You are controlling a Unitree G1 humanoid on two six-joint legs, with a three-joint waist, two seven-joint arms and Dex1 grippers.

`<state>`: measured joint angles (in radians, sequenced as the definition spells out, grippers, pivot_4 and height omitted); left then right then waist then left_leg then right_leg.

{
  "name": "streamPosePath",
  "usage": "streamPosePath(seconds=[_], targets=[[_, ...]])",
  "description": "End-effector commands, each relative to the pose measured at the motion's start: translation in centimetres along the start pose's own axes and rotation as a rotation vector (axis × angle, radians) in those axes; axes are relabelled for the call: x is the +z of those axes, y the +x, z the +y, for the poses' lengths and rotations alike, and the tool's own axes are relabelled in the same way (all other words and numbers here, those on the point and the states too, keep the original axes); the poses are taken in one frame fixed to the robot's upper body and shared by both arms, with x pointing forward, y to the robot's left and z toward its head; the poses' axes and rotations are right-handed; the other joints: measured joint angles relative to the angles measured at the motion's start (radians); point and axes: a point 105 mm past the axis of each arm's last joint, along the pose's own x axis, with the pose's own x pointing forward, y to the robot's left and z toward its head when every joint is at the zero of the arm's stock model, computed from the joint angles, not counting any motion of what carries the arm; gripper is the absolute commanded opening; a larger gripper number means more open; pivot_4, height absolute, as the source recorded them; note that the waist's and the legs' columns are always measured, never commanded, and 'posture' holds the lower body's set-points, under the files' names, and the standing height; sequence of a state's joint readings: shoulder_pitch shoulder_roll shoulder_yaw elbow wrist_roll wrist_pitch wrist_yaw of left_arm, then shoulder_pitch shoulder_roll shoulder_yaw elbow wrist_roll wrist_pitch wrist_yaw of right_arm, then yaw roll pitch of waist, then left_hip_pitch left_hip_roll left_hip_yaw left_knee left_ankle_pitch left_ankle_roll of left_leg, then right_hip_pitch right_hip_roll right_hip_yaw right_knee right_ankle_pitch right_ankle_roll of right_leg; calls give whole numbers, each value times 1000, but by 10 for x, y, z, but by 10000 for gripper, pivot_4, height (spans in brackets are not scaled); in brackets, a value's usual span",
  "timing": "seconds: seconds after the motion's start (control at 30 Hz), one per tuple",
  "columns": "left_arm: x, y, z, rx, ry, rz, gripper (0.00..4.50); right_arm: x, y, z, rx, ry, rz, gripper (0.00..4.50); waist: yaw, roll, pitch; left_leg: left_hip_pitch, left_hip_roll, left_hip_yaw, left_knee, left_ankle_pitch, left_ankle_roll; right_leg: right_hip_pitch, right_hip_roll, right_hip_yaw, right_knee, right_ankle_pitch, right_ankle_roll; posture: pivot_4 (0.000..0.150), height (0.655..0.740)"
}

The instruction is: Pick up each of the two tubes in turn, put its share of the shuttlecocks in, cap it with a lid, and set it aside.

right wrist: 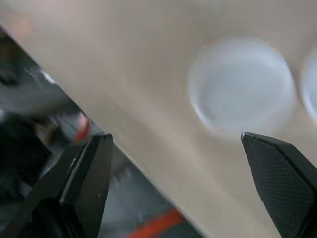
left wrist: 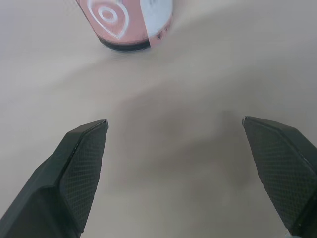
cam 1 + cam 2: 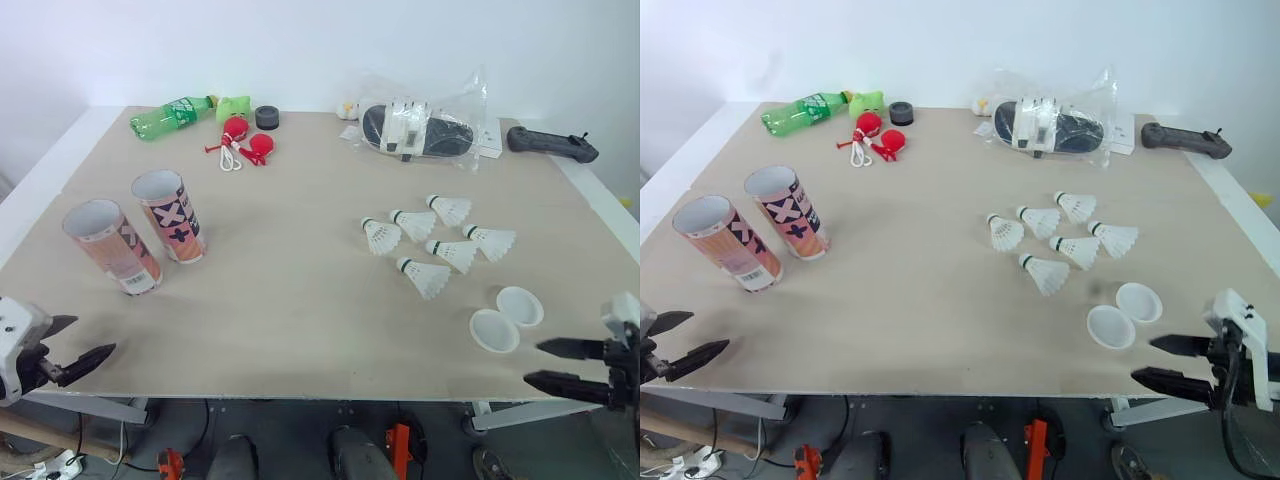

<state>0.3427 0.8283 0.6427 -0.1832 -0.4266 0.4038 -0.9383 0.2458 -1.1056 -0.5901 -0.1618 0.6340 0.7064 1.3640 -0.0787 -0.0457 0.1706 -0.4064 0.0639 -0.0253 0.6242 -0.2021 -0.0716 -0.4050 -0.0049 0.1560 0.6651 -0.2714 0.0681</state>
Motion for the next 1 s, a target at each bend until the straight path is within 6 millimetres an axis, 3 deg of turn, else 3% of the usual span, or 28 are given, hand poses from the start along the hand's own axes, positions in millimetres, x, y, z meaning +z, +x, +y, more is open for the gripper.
streamPosePath(seconds=[0.03, 0.17, 0.33, 0.6, 0.73, 1.0], targets=[[29, 5, -2, 31, 5, -136, 45000, 55, 25, 38, 138, -154, -154, 44523, -4, 0, 0, 1, 0, 0, 0, 0, 0, 0, 0, 0, 1, 1, 0, 1500, 7400], [33, 23, -8, 68, 17, -199, 45000, 84, 68, 64, 192, -276, -264, 44523, -1, -2, -1, 1, 0, -5, 2, 1, 2, 1, 4, 0, 1, 2, -1, 1500, 7400], [32, 35, -13, 130, 21, -254, 45000, 106, 102, 78, 204, -385, -350, 44523, 2, -2, -1, -2, 0, -5, 4, 1, 1, 0, 3, 0, 1, 5, 3, 1500, 7400], [19, 23, -18, 263, -46, -294, 45000, 133, 122, 95, 277, -483, -443, 44523, 3, -1, -1, -3, 0, -5, 1, 1, 1, 0, 3, 0, 1, 4, 3, 1500, 7400], [15, 25, -21, 337, -90, -336, 45000, 134, 129, 100, 315, -495, -447, 44523, 3, -1, -1, -2, 0, -6, 1, 1, 1, 0, 4, 0, 1, 4, 4, 1500, 7400], [16, 54, -30, 381, -186, -396, 45000, 137, 136, 105, 350, -516, -450, 44523, 5, -2, -1, -2, 0, -6, 6, 1, 2, 2, 4, 0, 1, 6, 4, 1500, 7400]])
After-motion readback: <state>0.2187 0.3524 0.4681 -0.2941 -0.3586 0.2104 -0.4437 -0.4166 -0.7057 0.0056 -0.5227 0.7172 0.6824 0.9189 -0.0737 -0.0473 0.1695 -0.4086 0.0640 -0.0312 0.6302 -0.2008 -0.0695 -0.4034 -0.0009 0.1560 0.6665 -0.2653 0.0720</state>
